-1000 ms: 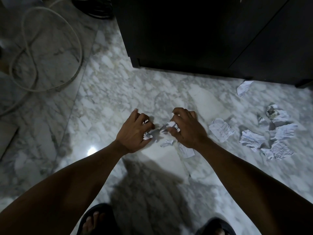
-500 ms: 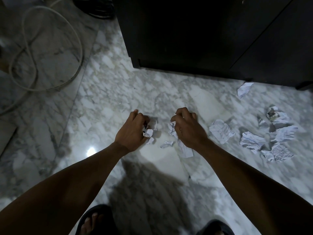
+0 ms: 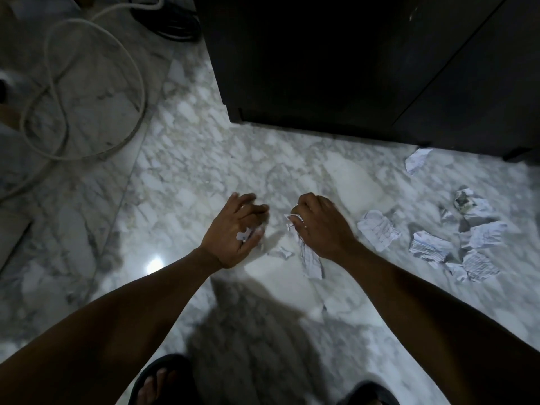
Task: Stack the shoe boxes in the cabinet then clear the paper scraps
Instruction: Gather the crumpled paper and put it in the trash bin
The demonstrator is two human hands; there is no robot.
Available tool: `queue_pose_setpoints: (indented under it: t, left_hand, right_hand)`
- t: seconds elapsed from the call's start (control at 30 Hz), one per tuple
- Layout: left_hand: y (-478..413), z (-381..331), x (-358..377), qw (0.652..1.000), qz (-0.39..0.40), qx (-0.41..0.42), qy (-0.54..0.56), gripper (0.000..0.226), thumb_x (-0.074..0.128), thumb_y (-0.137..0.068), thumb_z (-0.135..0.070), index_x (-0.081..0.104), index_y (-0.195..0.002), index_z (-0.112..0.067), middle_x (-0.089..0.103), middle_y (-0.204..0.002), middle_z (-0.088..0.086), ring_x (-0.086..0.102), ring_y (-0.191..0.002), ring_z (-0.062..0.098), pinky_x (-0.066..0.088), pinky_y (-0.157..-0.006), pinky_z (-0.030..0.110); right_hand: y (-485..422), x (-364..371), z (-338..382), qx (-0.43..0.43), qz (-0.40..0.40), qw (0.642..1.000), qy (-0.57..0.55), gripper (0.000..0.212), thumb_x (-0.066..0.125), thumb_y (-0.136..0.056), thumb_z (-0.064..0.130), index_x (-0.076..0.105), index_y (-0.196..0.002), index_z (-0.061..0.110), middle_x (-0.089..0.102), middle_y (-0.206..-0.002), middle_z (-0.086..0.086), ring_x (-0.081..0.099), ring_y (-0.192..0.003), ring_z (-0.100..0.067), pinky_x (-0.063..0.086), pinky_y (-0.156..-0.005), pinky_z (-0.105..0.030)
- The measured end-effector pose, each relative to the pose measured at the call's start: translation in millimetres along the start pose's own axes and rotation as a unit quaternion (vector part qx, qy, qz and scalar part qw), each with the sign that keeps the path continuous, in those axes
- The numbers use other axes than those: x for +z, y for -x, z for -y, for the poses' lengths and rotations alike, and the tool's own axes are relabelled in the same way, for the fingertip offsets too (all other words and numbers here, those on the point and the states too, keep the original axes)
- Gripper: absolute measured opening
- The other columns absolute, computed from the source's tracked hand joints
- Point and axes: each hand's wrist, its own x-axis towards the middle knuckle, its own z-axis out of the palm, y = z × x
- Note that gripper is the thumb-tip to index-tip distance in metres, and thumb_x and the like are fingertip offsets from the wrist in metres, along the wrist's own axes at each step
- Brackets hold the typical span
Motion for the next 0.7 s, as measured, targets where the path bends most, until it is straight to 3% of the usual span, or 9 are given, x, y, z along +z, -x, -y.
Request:
queue_pose_setpoints:
  t: [0.07, 0.1, 0.13, 0.2, 0.3, 0.4, 0.53, 0.6, 0.7]
  left_hand:
    - [-1, -3, 5, 1.000, -0.016, -0.026, 0.006, 0.046, 0.040, -0.097, -0.032, 0.059, -0.132, -0.010, 0.063, -0.130, 0.005, 0.043, -0.136, 0.031, 0.028, -0.114, 0.057]
    - [-2, -3, 8, 0.999, -0.019, -0.031, 0.013, 0.049, 0.047, -0.093, -0.030, 0.050, -0.139, -0.012, 0.062, -0.130, 0.007, 0.043, -0.136, 0.032, 0.029, -0.113, 0.058]
    - [-2, -4, 9, 0.999, -0.026, -0.034, 0.024, 0.057, 0.057, -0.086, -0.026, 0.044, -0.141, -0.015, 0.061, -0.130, 0.007, 0.044, -0.134, 0.033, 0.030, -0.112, 0.060]
    - [-3, -3, 10, 0.996, -0.045, -0.037, 0.061, 0.065, 0.071, -0.075, -0.018, 0.044, -0.134, -0.018, 0.060, -0.129, 0.007, 0.046, -0.133, 0.033, 0.029, -0.111, 0.062]
    - [-2, -5, 6, 0.989, -0.084, -0.030, 0.114, 0.057, 0.073, -0.079, -0.033, 0.052, -0.127, -0.011, 0.057, -0.125, 0.004, 0.050, -0.127, 0.026, 0.031, -0.109, 0.061]
    - [-2, -8, 1, 0.988, -0.077, -0.007, 0.134, 0.086, 0.076, -0.071, -0.053, 0.047, -0.137, -0.006, 0.051, -0.131, 0.007, 0.048, -0.127, 0.025, 0.034, -0.104, 0.064]
    - [4, -13, -3, 0.995, -0.089, 0.005, 0.039, 0.116, 0.059, -0.059, -0.087, 0.037, -0.147, -0.014, 0.036, -0.154, 0.012, 0.023, -0.149, 0.032, 0.010, -0.113, 0.070]
    - [10, -20, -2, 0.994, -0.105, -0.003, 0.008, 0.120, 0.047, -0.060, -0.094, 0.035, -0.148, -0.013, 0.027, -0.160, 0.015, 0.013, -0.152, 0.037, 0.002, -0.114, 0.071]
    - [16, -36, 10, 0.995, -0.090, -0.005, -0.037, 0.115, 0.037, -0.067, -0.095, 0.031, -0.152, -0.018, 0.020, -0.163, 0.015, 0.008, -0.152, 0.040, 0.002, -0.111, 0.074]
  right_hand:
    - [1, 4, -1, 0.006, 0.007, 1.000, 0.010, 0.036, 0.031, -0.106, 0.027, 0.065, -0.107, 0.014, 0.061, -0.103, -0.005, 0.061, -0.089, -0.025, 0.048, -0.081, -0.037]
    - [3, 5, -2, 0.021, -0.008, 1.000, 0.000, 0.023, 0.043, -0.102, 0.020, 0.063, -0.113, 0.015, 0.060, -0.106, -0.005, 0.061, -0.088, -0.024, 0.049, -0.080, -0.037]
    - [5, 5, -1, 0.047, -0.026, 0.998, -0.022, 0.023, 0.056, -0.094, 0.010, 0.062, -0.115, 0.015, 0.059, -0.109, -0.006, 0.060, -0.087, -0.024, 0.050, -0.080, -0.037]
    - [7, 6, 0, 0.088, -0.045, 0.993, -0.062, 0.040, 0.065, -0.079, -0.004, 0.063, -0.114, 0.014, 0.056, -0.116, -0.007, 0.057, -0.092, -0.025, 0.051, -0.081, -0.037]
    - [4, 4, 0, 0.099, -0.027, 0.991, -0.087, 0.029, 0.058, -0.086, 0.003, 0.064, -0.111, 0.015, 0.055, -0.122, -0.004, 0.054, -0.100, -0.026, 0.051, -0.088, -0.041]
    - [2, 5, -5, 0.086, -0.012, 0.994, -0.062, 0.021, 0.051, -0.094, 0.015, 0.063, -0.111, 0.015, 0.056, -0.121, -0.005, 0.055, -0.098, -0.027, 0.048, -0.088, -0.042]
    - [3, 6, -5, 0.080, -0.018, 0.996, -0.037, 0.019, 0.058, -0.092, 0.011, 0.062, -0.111, 0.016, 0.055, -0.120, -0.004, 0.054, -0.097, -0.026, 0.047, -0.088, -0.040]
    - [2, 6, -5, 0.080, -0.016, 0.996, -0.036, 0.019, 0.056, -0.093, 0.012, 0.062, -0.111, 0.016, 0.055, -0.119, -0.004, 0.053, -0.097, -0.026, 0.046, -0.088, -0.040]
    - [2, 5, -5, 0.079, -0.011, 0.996, -0.032, 0.020, 0.055, -0.094, 0.012, 0.062, -0.112, 0.018, 0.055, -0.120, -0.002, 0.053, -0.099, -0.025, 0.045, -0.089, -0.038]
